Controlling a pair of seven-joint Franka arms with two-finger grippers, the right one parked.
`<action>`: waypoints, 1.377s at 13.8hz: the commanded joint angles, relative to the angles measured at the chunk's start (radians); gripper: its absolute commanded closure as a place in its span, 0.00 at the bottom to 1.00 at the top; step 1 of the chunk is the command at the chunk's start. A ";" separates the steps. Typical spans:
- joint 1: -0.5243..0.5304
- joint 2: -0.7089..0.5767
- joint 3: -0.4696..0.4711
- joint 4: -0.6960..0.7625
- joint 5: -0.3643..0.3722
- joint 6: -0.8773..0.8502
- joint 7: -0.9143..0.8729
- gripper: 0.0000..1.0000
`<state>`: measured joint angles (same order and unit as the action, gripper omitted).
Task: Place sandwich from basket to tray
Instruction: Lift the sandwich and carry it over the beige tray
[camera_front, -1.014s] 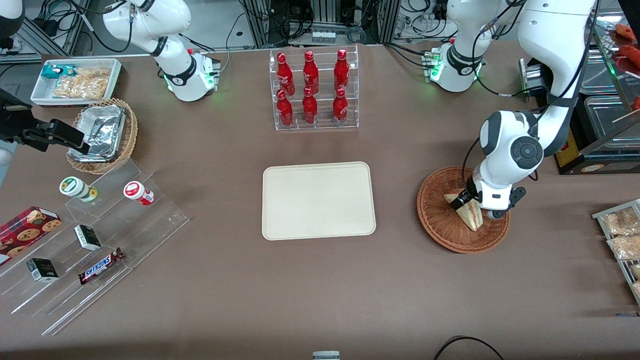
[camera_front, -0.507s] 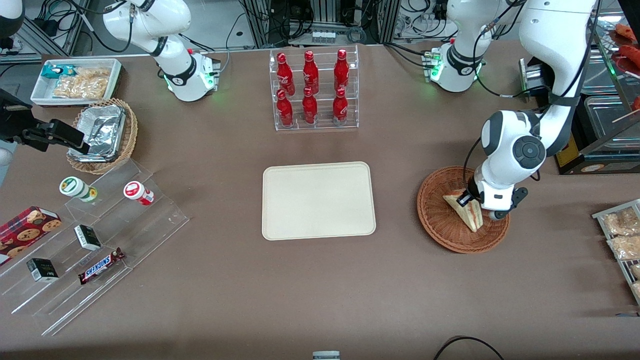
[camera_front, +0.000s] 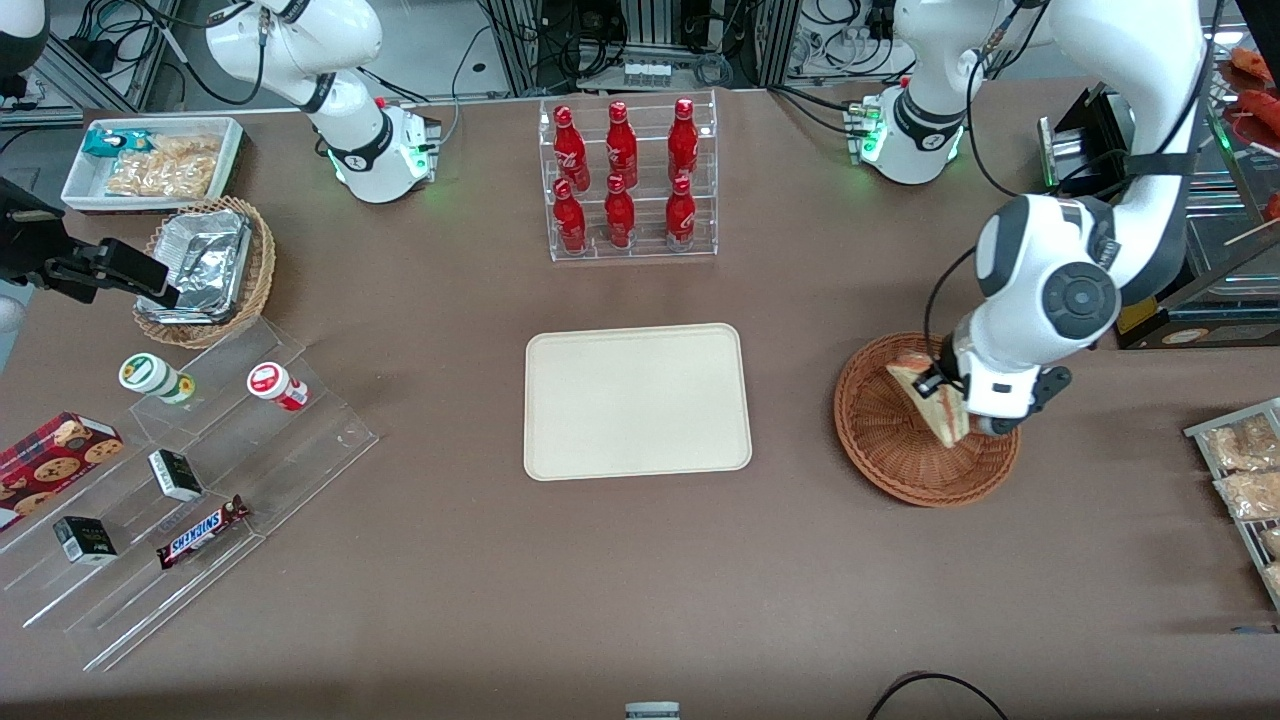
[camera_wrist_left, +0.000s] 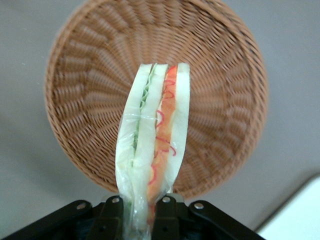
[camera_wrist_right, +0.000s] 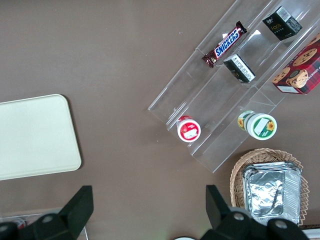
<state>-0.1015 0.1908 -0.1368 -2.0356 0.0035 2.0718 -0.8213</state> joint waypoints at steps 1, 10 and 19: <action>-0.102 0.038 -0.012 0.041 0.012 -0.022 -0.015 0.86; -0.417 0.300 -0.013 0.328 0.029 -0.024 -0.011 0.91; -0.584 0.533 -0.012 0.630 0.033 -0.021 -0.234 0.91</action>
<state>-0.6508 0.6638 -0.1603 -1.4949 0.0228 2.0697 -1.0049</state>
